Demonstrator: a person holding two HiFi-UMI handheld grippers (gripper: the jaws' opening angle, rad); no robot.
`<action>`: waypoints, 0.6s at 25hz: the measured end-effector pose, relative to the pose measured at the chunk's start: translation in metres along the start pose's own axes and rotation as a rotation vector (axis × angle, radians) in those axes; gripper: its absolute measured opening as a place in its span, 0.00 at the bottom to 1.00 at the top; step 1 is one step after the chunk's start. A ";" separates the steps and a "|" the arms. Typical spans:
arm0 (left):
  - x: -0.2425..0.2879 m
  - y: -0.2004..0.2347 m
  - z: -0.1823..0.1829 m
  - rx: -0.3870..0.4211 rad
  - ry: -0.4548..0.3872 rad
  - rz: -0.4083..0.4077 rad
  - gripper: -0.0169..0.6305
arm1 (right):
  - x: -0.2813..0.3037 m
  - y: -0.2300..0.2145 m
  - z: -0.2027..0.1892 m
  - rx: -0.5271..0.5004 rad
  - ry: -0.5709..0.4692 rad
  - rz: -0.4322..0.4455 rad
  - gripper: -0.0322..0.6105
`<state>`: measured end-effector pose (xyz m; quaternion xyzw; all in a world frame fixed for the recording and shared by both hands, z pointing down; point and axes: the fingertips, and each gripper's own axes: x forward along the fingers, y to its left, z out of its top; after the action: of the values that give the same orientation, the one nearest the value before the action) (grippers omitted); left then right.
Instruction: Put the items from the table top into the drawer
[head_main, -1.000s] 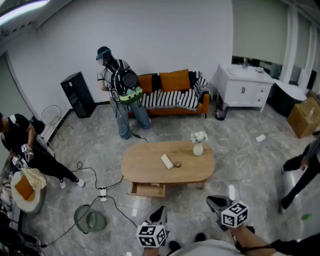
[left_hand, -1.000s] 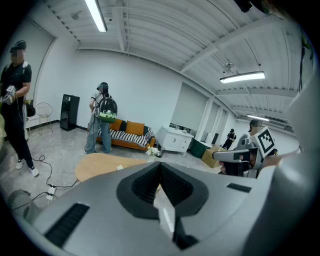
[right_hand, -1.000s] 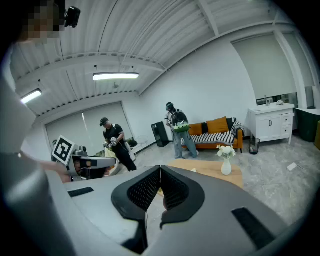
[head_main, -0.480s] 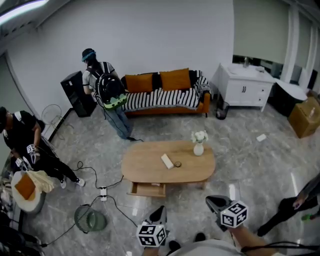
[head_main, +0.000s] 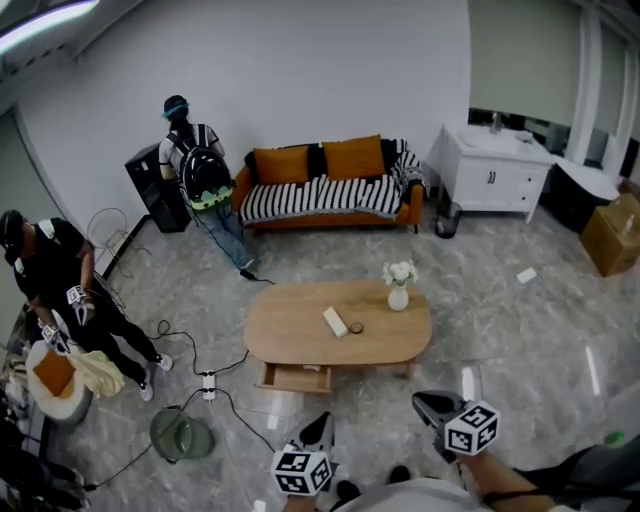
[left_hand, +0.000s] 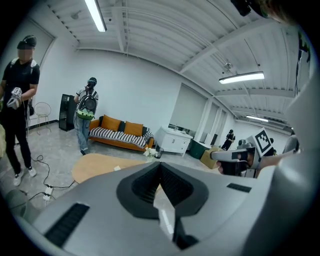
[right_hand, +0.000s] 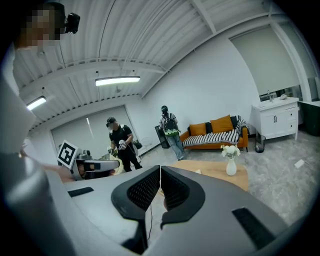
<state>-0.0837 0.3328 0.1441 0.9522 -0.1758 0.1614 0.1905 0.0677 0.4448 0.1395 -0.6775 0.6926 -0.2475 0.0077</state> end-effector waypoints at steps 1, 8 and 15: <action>0.000 -0.004 0.000 -0.002 -0.010 -0.009 0.03 | -0.002 0.000 -0.001 -0.013 0.004 0.009 0.10; 0.009 -0.026 -0.006 -0.031 -0.035 0.015 0.03 | -0.022 -0.014 -0.007 -0.055 0.024 0.065 0.10; 0.029 -0.044 -0.021 -0.018 -0.002 0.050 0.03 | -0.032 -0.042 -0.017 -0.057 0.063 0.069 0.10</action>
<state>-0.0454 0.3720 0.1603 0.9460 -0.2011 0.1636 0.1946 0.1034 0.4825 0.1583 -0.6450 0.7223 -0.2484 -0.0247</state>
